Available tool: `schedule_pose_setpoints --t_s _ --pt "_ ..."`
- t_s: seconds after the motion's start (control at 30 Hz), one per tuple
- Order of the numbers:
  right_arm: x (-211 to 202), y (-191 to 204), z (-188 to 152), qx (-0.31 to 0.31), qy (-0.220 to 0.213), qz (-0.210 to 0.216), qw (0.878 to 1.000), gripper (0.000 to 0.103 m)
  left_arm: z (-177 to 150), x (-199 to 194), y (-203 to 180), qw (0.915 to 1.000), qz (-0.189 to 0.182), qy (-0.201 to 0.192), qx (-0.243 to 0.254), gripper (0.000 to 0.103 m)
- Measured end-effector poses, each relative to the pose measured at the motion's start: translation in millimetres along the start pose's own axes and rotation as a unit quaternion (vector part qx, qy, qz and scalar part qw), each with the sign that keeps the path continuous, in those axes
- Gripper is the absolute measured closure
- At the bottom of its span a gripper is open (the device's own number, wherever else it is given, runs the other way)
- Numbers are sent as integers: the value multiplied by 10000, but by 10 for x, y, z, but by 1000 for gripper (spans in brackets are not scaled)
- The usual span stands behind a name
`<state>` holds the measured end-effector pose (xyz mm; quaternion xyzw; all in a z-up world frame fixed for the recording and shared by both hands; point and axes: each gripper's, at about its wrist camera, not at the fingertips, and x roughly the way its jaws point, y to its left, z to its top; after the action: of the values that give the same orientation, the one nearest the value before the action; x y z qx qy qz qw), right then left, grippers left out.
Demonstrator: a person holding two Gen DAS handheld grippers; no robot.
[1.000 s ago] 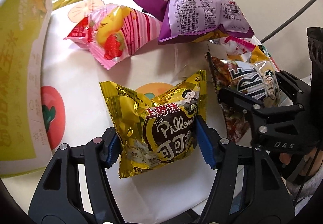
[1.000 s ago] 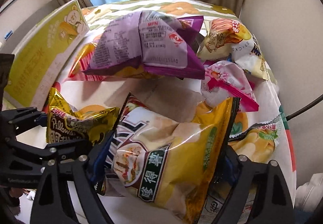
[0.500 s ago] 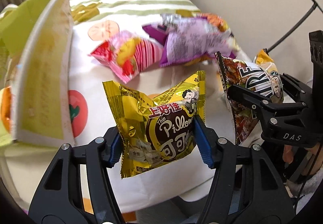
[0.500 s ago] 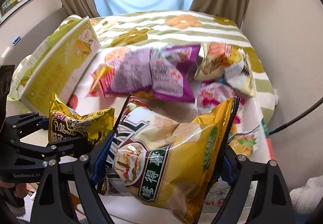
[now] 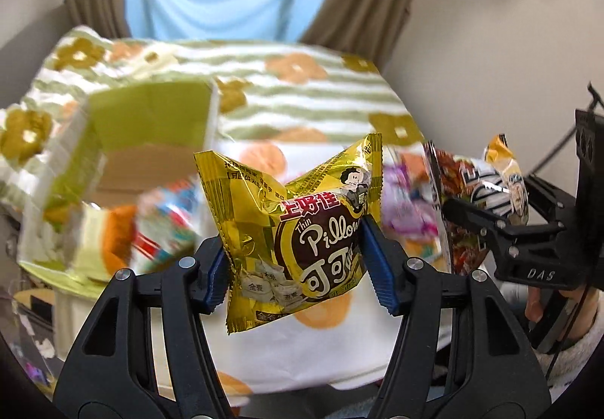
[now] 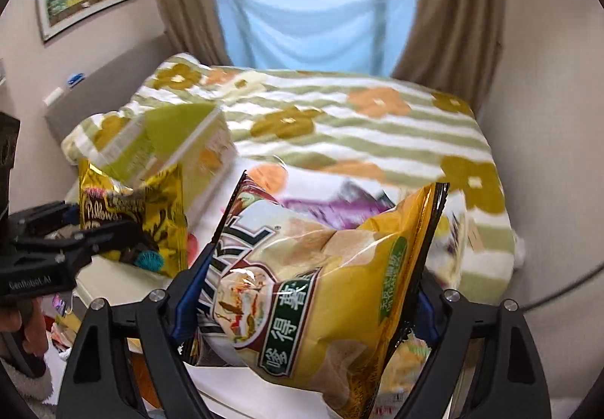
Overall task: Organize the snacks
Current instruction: 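Carry the yellow Pillow bag into the green box and open the left tool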
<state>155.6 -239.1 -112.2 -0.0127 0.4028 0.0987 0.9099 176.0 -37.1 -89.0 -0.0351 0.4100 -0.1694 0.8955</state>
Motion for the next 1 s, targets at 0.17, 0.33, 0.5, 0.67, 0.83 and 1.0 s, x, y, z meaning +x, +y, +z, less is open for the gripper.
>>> schedule_pose_setpoints --t_s 0.17,0.33,0.5,0.67,0.83,1.0 --pt "73 275 310 -219 -120 289 9993 19 300 -132 448 9992 262 -217 -214 45" --pt "299 628 624 -295 -175 550 9979 19 559 -10 994 9983 390 -202 -381 45" --pt "647 1019 959 -171 -136 706 9973 19 782 331 1569 9977 413 44 -536 45" --pt "1041 1399 1240 -123 27 716 9974 19 911 781 2143 9958 594 451 -534 45" --pt "1345 1638 1389 -50 230 583 9980 18 957 1201 2471 9934 628 869 -406 45" --pt "1545 1771 1444 108 432 362 9984 19 974 1490 2590 9900 668 1242 -101 34"
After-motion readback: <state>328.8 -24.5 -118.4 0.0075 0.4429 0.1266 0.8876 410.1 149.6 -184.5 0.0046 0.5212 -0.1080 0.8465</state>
